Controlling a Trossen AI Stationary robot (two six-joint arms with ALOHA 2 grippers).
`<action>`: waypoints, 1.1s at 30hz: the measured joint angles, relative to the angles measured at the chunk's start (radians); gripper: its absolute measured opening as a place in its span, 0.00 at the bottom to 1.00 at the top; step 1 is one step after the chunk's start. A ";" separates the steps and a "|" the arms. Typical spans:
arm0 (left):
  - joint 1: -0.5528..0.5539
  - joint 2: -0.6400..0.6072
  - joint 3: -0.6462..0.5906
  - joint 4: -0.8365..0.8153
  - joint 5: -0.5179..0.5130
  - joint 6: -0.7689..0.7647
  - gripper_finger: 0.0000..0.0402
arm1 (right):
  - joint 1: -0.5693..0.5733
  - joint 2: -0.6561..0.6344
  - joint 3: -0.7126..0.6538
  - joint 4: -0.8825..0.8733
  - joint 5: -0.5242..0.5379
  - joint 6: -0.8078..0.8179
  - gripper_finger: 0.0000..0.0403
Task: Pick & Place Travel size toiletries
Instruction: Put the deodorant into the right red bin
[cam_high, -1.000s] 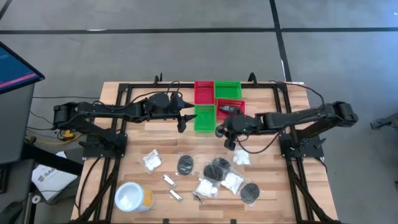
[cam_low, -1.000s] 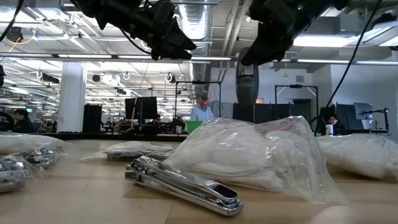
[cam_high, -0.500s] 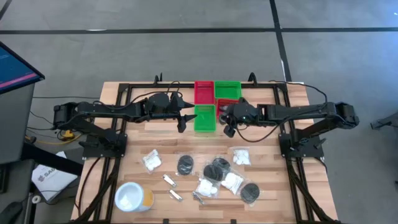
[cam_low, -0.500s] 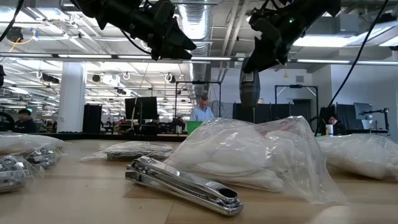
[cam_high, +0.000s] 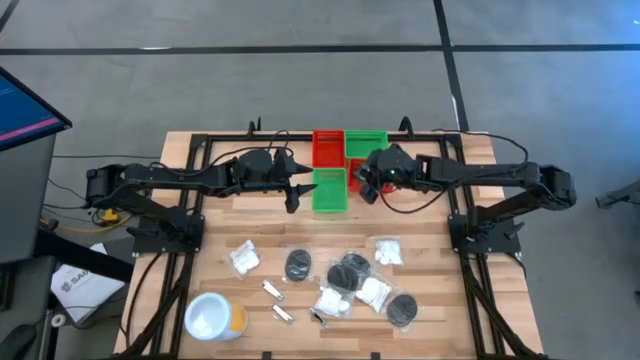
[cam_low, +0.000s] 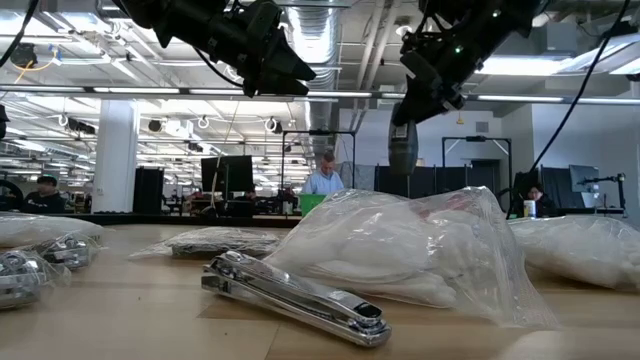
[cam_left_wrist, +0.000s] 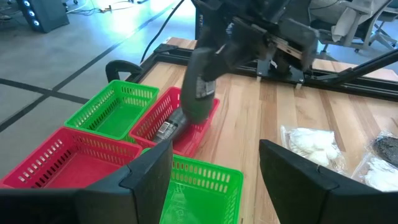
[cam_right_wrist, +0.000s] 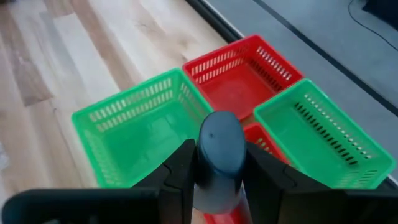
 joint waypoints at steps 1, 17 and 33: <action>0.000 0.000 0.000 0.000 0.000 0.000 0.57 | -0.007 0.011 0.000 0.008 0.000 0.000 0.23; 0.000 0.000 0.000 0.000 0.006 0.000 0.57 | -0.086 0.178 -0.001 0.124 -0.030 -0.040 0.23; 0.000 0.000 0.000 0.000 0.005 0.003 0.57 | -0.108 0.198 0.000 0.124 -0.056 -0.025 0.23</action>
